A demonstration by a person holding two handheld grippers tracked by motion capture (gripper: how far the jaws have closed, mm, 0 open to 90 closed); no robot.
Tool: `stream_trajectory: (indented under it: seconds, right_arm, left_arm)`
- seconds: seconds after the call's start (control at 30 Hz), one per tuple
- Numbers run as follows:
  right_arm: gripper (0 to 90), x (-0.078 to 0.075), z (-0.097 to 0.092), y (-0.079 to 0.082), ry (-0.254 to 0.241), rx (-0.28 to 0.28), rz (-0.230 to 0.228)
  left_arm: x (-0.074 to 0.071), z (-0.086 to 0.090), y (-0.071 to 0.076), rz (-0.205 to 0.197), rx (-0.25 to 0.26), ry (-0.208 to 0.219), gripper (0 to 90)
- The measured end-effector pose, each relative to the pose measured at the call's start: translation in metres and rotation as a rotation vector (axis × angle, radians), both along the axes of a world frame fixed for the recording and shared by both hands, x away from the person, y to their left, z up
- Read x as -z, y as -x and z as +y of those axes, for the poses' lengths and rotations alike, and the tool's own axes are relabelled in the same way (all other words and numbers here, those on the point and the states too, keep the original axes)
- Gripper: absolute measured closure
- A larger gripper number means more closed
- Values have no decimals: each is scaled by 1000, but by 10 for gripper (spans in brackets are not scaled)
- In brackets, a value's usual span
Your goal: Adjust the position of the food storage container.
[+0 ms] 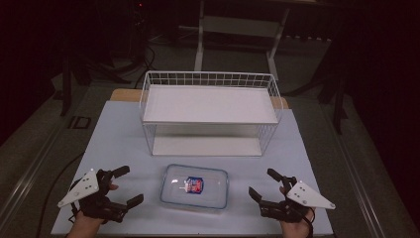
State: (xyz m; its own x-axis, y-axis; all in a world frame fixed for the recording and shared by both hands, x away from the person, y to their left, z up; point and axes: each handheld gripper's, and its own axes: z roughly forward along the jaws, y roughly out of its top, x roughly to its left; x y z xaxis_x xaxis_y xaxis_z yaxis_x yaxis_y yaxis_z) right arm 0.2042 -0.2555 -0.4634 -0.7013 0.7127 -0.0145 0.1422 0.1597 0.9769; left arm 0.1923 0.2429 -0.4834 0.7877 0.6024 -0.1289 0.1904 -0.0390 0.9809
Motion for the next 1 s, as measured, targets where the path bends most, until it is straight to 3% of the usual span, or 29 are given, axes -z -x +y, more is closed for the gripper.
stream_trajectory:
  seconds: [0.3,0.4,0.5,0.57,0.63,0.7,0.8,0.87,1.0]
  right_arm:
    - [152,-6,4,5,24,-8,14]
    - [143,-8,10,9,36,5,71]
    - [124,-15,19,14,25,-19,113]
    - [107,-20,27,18,28,-32,103]
    - [113,-23,35,23,62,-52,87]
    - [168,-24,41,27,95,-73,86]
    - [357,-23,49,32,161,-74,93]
    - [451,-22,52,33,165,-94,118]
    - [732,-15,58,34,187,-148,169]
  left_arm:
    - [0,-2,-2,5,13,2,0]
    - [-1,-2,-3,0,10,9,0]
    - [-2,-3,-4,-2,10,11,0]
    - [-3,-4,-4,-2,13,10,0]
    - [-3,-5,-4,-1,21,6,0]
    - [-2,-6,-5,2,30,3,0]
    - [-2,-7,-6,3,32,-4,0]
    - [-2,-6,-6,3,31,-2,0]
    - [-2,-5,-6,3,26,4,0]
